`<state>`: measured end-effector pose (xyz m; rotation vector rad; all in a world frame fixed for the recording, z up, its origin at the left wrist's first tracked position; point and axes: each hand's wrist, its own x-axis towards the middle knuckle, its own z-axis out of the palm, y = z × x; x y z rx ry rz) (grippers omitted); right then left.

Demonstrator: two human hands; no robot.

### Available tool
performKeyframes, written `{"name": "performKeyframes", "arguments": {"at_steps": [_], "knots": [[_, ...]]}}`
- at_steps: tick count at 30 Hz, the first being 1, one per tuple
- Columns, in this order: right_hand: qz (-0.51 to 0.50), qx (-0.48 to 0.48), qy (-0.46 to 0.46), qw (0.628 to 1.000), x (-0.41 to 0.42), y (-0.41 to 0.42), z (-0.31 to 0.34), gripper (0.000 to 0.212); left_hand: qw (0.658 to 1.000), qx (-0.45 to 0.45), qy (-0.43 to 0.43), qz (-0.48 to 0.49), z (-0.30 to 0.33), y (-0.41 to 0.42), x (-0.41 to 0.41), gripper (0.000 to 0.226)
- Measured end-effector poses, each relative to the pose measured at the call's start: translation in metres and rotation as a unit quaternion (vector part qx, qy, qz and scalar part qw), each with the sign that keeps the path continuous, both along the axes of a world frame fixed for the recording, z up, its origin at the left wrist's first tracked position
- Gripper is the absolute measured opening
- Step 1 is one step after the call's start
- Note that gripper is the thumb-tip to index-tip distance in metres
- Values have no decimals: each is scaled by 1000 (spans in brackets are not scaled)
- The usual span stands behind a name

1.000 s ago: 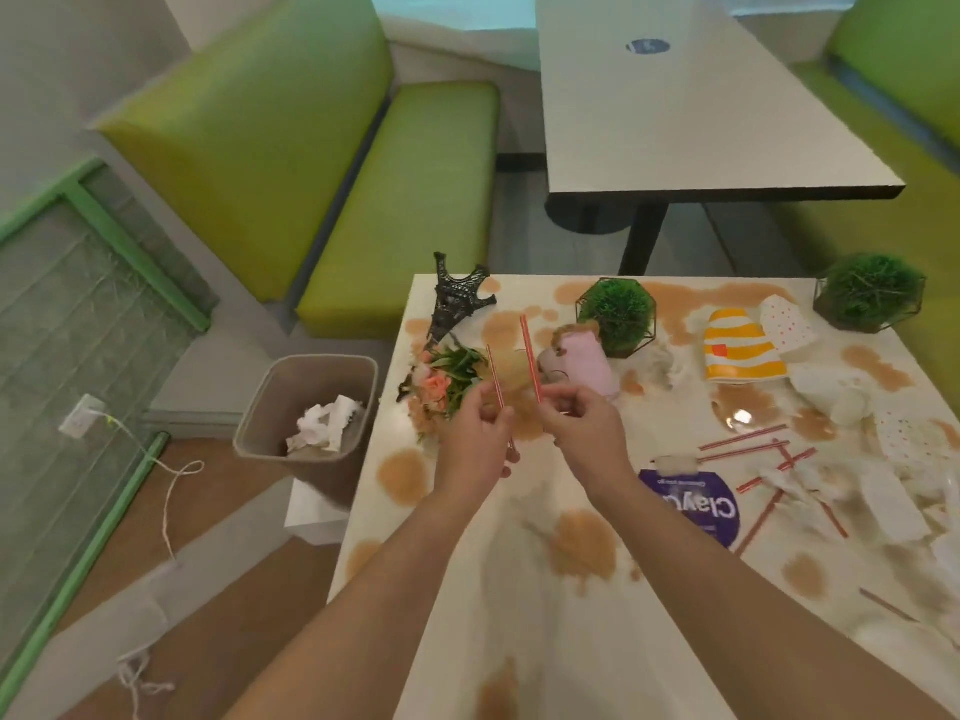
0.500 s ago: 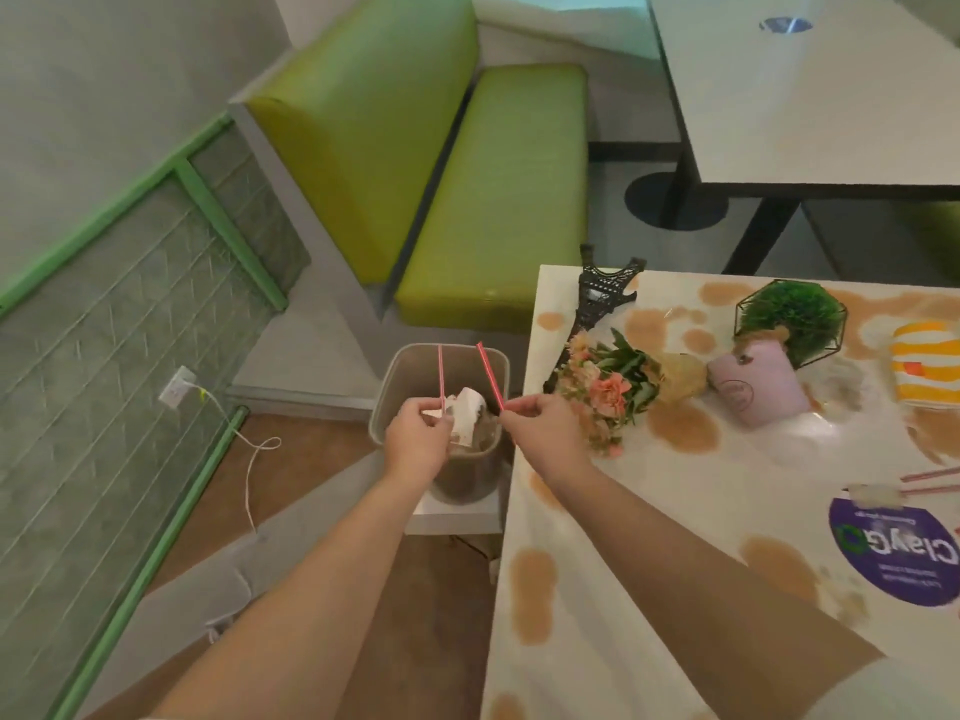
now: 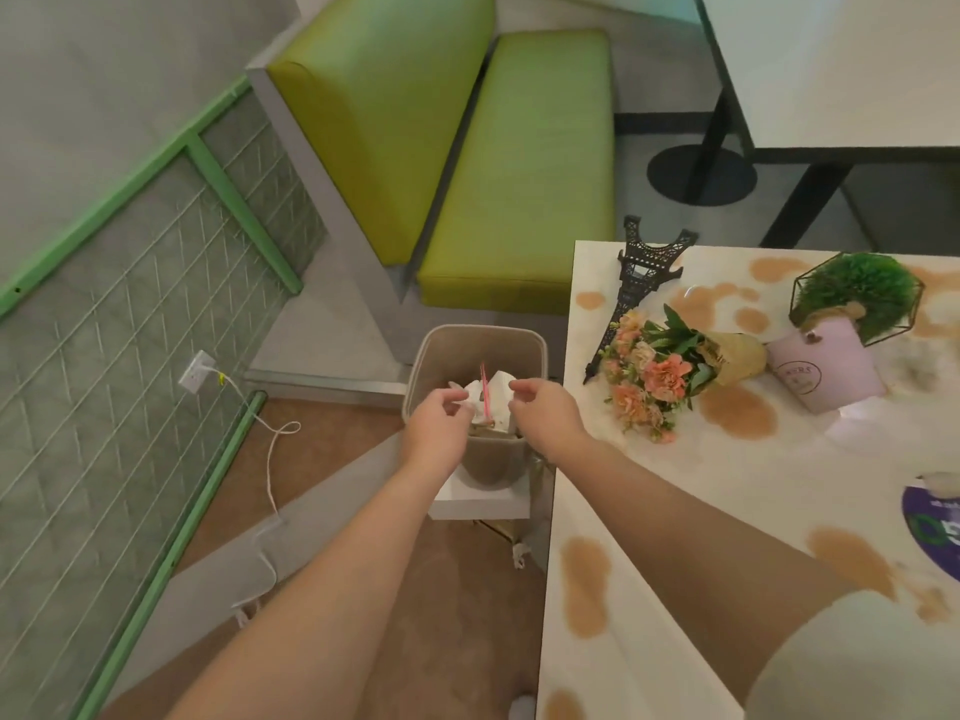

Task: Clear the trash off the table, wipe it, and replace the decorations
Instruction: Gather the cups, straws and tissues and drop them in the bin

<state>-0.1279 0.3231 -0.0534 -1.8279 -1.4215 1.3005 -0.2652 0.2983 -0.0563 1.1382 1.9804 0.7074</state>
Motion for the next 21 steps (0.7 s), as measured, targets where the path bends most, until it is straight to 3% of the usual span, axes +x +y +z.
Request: {"name": "performKeyframes", "arguments": {"at_steps": [7, 21], "knots": [[-91, 37, 35, 995, 63, -33, 13, 14, 998, 17, -12, -61, 7, -11, 53, 13], [-252, 62, -20, 966, 286, -78, 43, 13, 972, 18, -24, -234, 32, -20, 266, 14]]}}
